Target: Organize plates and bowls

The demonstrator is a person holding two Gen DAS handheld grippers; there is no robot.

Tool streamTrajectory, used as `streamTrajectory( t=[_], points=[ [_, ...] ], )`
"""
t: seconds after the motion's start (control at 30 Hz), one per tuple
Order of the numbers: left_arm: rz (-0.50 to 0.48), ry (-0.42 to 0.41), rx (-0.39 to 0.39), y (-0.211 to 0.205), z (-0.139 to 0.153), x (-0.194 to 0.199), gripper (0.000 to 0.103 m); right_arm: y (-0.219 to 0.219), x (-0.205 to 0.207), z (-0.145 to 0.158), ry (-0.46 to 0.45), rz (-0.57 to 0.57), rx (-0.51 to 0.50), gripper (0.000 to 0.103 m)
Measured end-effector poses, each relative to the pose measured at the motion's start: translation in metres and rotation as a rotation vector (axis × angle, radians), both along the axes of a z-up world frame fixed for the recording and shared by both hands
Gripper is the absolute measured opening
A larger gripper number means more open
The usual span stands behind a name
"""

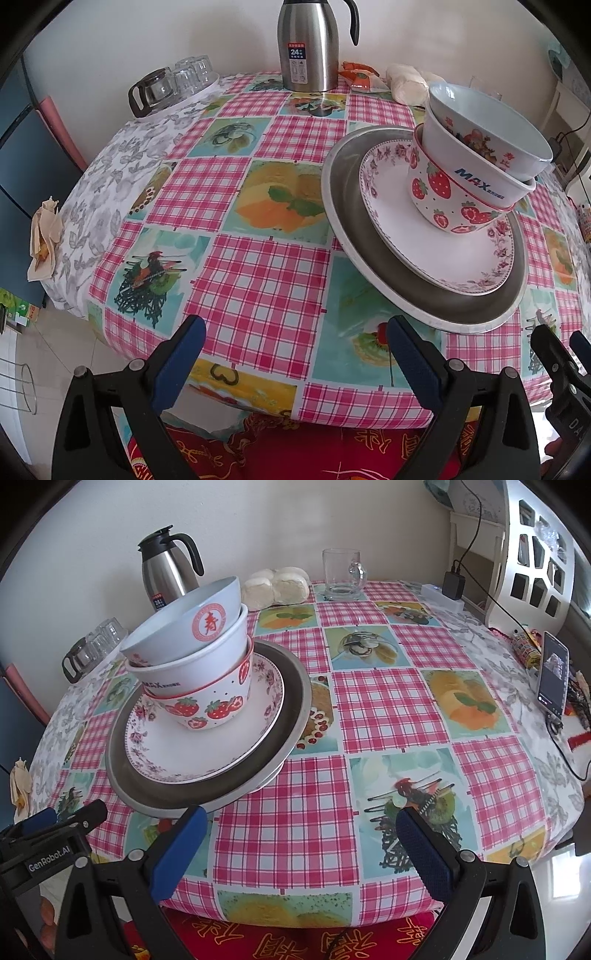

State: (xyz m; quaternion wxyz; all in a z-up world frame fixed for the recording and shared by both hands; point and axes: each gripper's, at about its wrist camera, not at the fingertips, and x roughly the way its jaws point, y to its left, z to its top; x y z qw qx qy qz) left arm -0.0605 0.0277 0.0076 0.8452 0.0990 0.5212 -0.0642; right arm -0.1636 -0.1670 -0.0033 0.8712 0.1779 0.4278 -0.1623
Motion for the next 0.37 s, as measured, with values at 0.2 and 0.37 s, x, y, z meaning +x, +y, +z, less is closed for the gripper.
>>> streamTrajectory(
  t=[0.2,0.37],
  points=[
    [0.003,-0.017,0.005,0.0011,0.0035,-0.0019,0.098,-0.0008,-0.0034,0.0013,-0.003,-0.003,-0.001,0.103],
    [0.006,-0.017,0.001,0.0014,0.0035,-0.0013,0.098,-0.0008,-0.0039,0.0018,-0.005,-0.007,0.000,0.103]
  ],
)
